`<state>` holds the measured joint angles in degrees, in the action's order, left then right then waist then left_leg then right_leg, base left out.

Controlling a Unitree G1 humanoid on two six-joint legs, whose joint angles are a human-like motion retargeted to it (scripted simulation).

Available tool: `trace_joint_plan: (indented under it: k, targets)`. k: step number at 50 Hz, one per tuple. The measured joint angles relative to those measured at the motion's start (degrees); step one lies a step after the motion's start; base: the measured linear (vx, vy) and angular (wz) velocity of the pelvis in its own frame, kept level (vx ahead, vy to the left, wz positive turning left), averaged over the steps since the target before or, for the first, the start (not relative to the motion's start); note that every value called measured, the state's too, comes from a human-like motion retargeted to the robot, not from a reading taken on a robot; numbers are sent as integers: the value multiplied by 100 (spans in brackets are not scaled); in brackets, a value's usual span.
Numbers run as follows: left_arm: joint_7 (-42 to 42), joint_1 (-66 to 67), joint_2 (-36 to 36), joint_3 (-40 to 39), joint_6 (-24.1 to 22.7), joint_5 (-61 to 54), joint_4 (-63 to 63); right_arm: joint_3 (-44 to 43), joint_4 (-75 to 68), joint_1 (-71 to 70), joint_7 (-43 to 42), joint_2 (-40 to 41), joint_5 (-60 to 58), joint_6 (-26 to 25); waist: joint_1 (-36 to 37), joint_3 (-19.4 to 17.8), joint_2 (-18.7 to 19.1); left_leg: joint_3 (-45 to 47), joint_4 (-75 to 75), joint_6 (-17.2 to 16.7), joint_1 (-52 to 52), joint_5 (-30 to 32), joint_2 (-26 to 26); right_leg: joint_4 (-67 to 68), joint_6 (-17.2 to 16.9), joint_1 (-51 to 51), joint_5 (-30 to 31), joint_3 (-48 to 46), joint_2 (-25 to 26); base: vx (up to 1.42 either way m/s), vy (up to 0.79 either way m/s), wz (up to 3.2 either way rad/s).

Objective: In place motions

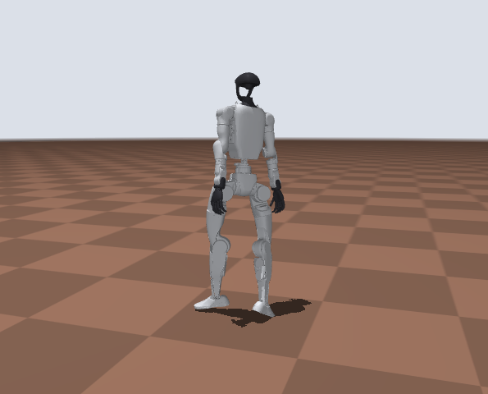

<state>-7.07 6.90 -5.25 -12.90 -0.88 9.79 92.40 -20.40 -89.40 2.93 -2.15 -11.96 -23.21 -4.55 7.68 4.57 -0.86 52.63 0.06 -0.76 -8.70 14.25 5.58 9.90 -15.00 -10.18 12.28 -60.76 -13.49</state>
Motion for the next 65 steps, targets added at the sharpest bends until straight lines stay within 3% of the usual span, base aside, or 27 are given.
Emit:
trace_joint_plan:
  k: [4,7,8,9,10,13,15,18,21,25,27,28,30,33,35,40,45,52,57,61,62,65]
  targets:
    - [-131,-16,45,124,33,242,-24,-105,138,-21,125,111,327,218,-198,-350,385,-1024,106,128,289,-306,-63,944,265,-699,1179,-192,-367,25,37,179]
    - [0,-71,23,261,11,463,-157,4,272,16,366,142,277,300,-334,-637,524,-1665,77,219,565,-411,-232,2184,616,-773,1764,680,-884,33,32,186]
    - [64,-82,-12,293,19,536,-207,70,298,32,377,172,199,271,-492,-679,488,-1894,64,256,603,-415,-364,2757,550,-591,1770,1196,-1076,27,16,223]
    - [107,-111,-56,323,28,592,-256,133,301,23,356,217,130,241,-557,-644,579,-2096,50,257,532,-375,-279,2872,317,-366,1726,1668,-877,15,4,207]
    - [138,-148,-104,352,36,641,-303,193,293,3,320,268,67,212,-575,-570,735,-2284,34,239,406,-313,-85,2757,0,-120,1657,2118,-483,-2,-21,136]
    - [179,-464,-268,377,83,614,-385,372,316,-200,336,382,-117,187,-515,-520,857,-2575,132,-36,-53,-90,526,3065,0,1145,908,3534,867,-7,-56,99]
    - [222,-642,-317,368,111,530,-438,536,429,-291,453,442,-272,224,-569,-606,781,-2787,229,-171,-142,-136,559,3071,0,1561,465,4110,1294,17,-39,142]
    - [401,-779,-333,373,216,406,-566,800,684,-382,492,530,-574,255,-724,-793,666,-3109,293,-210,-127,-296,369,2547,0,1944,53,4811,1532,28,-3,156]
    - [488,-789,-266,452,240,370,-665,992,894,-408,382,566,-865,291,-1039,-943,485,-3351,273,-67,2,-463,-163,1489,0,2099,-474,5626,1490,24,22,189]
    - [395,-809,-152,686,225,425,-748,1046,1039,-428,266,554,-980,332,-1360,-1270,246,-3562,245,14,333,-546,-656,132,445,2121,-1432,6888,1581,20,-3,175]
    - [391,-857,-143,859,211,509,-768,993,956,-428,230,569,-839,346,-1449,-1453,181,-3614,447,3,461,-679,-649,-300,971,1904,-1187,6640,1466,12,-24,175]
    - [423,-922,-163,920,194,608,-758,926,846,-449,237,576,-741,342,-1498,-1499,149,-3777,648,-6,440,-790,-645,-342,1112,1709,-1437,6243,1429,17,-29,195]
    - [484,-969,-208,1020,163,1002,-725,680,526,-369,354,599,-582,308,-1469,-1399,-48,-4342,1024,53,311,-934,-948,-261,1058,1449,-1566,4748,866,33,-32,199]
    - [-67,-1000,-54,1155,153,1273,-618,315,-2,-275,744,565,-271,140,-851,-1360,-28,-4323,1067,-14,400,-867,-858,-95,719,1252,-1754,5280,957,29,-32,98]
    - [-195,-936,-30,1146,-46,1146,-587,245,-204,-301,788,557,-181,-18,-678,-1352,-39,-4250,888,-47,581,-820,-831,-138,727,1083,-1790,4675,878,12,-24,54]
    - [56,-647,20,919,-19,899,-359,341,-252,-259,103,471,-253,10,-850,-1007,-3,-4104,760,-189,629,-744,-786,-201,644,904,-1956,4586,953,27,-8,69]
    - [81,-620,54,660,105,537,-5,357,38,-326,326,423,-466,13,-946,-891,-92,-4492,1140,-172,382,-655,-890,-269,595,844,-2011,4446,824,9,-4,45]
    - [40,-528,-35,197,25,507,-11,485,436,-501,381,527,-355,95,-634,-899,-287,-5021,1562,253,158,-1011,-1136,-253,554,948,-1926,4900,615,10,3,-64]
    - [8,-464,-159,-182,53,262,-40,684,678,-559,565,662,-476,228,-420,-918,-223,-5960,1187,-11,125,-1210,-1230,-114,521,1165,-1806,5474,726,12,11,-127]
    - [-19,-486,-204,-355,90,8,-162,888,811,-594,622,716,-671,308,-179,-1157,-207,-6945,966,-322,229,-1109,-1410,32,518,1294,-1628,6137,822,11,17,-189]
    - [-12,-509,-206,-352,95,-39,-204,911,834,-620,631,715,-749,333,-154,-1237,-209,-6936,949,-318,290,-1155,-1411,75,523,1330,-1577,6276,837,3,17,-182]
    - [59,-528,-212,-230,89,-97,-334,943,841,-751,624,682,-1067,389,-373,-1434,-186,-5774,870,196,501,-1552,-1209,123,550,1427,-1299,6552,881,0,12,-147]
